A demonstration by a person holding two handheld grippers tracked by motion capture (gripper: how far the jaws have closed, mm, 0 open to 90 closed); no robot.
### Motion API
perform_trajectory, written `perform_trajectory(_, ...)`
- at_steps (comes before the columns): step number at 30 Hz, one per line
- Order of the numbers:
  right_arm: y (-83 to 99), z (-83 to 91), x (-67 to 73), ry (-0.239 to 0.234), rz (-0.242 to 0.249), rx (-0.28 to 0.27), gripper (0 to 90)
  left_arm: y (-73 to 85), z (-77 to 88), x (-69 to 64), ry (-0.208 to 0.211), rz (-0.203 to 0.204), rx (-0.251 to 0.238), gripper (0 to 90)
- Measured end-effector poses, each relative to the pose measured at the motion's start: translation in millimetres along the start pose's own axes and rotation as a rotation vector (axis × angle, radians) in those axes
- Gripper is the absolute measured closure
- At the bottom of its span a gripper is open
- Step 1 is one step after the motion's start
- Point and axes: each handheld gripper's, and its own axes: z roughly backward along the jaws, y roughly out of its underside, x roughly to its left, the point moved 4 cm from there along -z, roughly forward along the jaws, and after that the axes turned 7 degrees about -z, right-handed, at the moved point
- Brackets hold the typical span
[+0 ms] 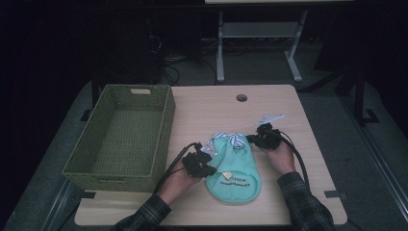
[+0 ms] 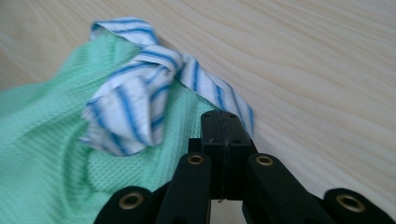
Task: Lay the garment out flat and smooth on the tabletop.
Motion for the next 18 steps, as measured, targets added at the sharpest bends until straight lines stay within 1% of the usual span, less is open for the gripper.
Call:
perform_trajectory(3,1.8,-0.8,-4.7,0.024,0.000,0.008,89.9,3.7,1.0,0.7,0.016,0.011,-0.008,89.7)
perform_trajectory(4,2.6,-2.1,-6.4,0.037,0.006,0.012,89.9,3.6,0.1,0.0,0.016,0.019,-0.016,89.5)
perform_trajectory(5,3.2,-3.3,-7.1,0.047,0.011,0.014,89.8,3.1,-0.9,-0.3,0.021,0.007,-0.015,89.2)
perform_trajectory(7,4.4,-5.9,-7.6,0.041,0.007,0.016,88.2,1.6,-1.8,-1.0,0.019,0.016,-0.031,84.9)
perform_trajectory(9,3.9,-4.5,-7.2,0.037,0.005,0.004,84.2,0.0,-0.7,0.2,0.013,0.009,-0.040,78.8)
perform_trajectory(10,3.1,-1.7,-6.1,0.030,0.004,-0.006,79.8,-1.2,0.0,0.5,0.008,0.019,-0.057,74.9)
perform_trajectory(11,2.3,1.7,-5.8,0.030,0.003,-0.014,79.2,-2.5,2.5,1.7,0.005,0.016,-0.065,74.5)
perform_trajectory(12,2.0,6.2,-5.1,0.018,-0.001,-0.023,79.0,-3.4,4.3,2.9,0.000,0.016,-0.071,73.6)
perform_trajectory(13,2.1,8.7,-4.5,0.011,-0.004,-0.029,79.0,-4.8,6.3,4.7,-0.006,0.019,-0.081,73.7)
perform_trajectory(15,3.7,15.9,-2.3,-0.007,-0.010,-0.034,80.3,-7.9,8.0,8.6,-0.016,0.026,-0.093,76.9)
perform_trajectory(16,5.5,19.2,-0.4,-0.022,-0.017,-0.040,83.0,-10.2,8.0,11.8,-0.020,0.030,-0.098,80.3)
perform_trajectory(18,11.1,24.4,3.1,-0.035,-0.009,-0.039,87.9,-13.2,7.7,16.4,-0.018,0.034,-0.098,87.7)
